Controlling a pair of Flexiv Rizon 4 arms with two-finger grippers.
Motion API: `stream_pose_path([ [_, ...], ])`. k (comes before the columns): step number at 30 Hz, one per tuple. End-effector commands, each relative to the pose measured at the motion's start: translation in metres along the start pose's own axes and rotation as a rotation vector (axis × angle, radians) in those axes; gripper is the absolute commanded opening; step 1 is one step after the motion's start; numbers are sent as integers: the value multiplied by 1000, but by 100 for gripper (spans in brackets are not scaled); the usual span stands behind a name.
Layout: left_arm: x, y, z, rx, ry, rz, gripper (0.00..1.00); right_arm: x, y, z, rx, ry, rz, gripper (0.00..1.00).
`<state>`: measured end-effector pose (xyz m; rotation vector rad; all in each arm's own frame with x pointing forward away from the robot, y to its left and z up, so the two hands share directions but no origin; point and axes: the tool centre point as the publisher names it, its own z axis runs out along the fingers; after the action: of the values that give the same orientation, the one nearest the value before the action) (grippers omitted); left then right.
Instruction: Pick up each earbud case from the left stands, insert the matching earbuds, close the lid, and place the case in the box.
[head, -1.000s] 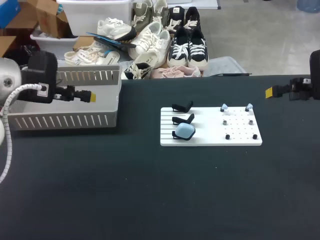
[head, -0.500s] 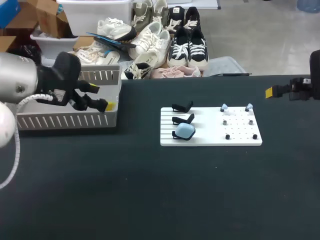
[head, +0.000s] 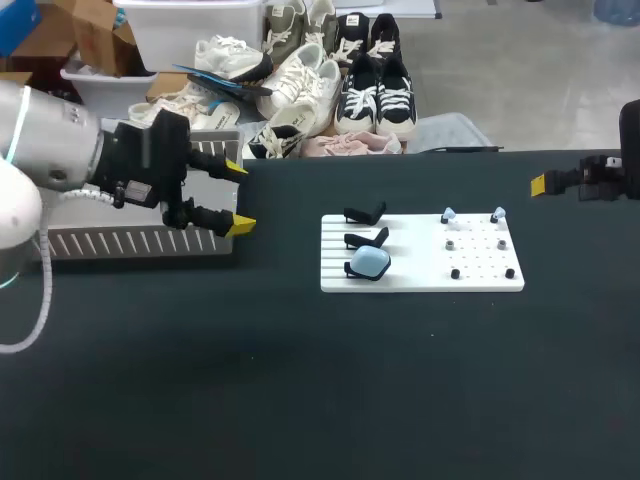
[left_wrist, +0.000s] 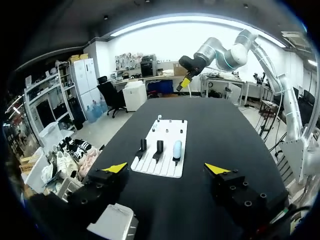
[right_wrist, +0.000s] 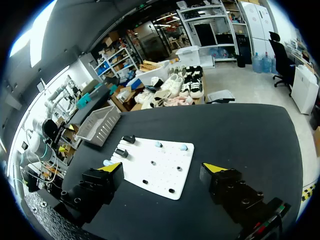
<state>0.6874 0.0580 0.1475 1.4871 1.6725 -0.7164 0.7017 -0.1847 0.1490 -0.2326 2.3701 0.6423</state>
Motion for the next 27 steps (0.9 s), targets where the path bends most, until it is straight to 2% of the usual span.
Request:
stream_pose_path([
  [1, -1, 8, 12, 83, -4, 1, 100, 0, 0, 0, 1, 1, 0, 100],
  [16, 3, -7, 69, 87, 33, 37, 100, 0, 0, 0, 1, 1, 0, 100],
  [18, 6, -10, 79, 77, 60, 75, 100, 0, 0, 0, 1, 1, 0, 100],
  [27, 6, -13, 112, 112, 31, 72, 100, 0, 0, 0, 1, 1, 0, 100],
])
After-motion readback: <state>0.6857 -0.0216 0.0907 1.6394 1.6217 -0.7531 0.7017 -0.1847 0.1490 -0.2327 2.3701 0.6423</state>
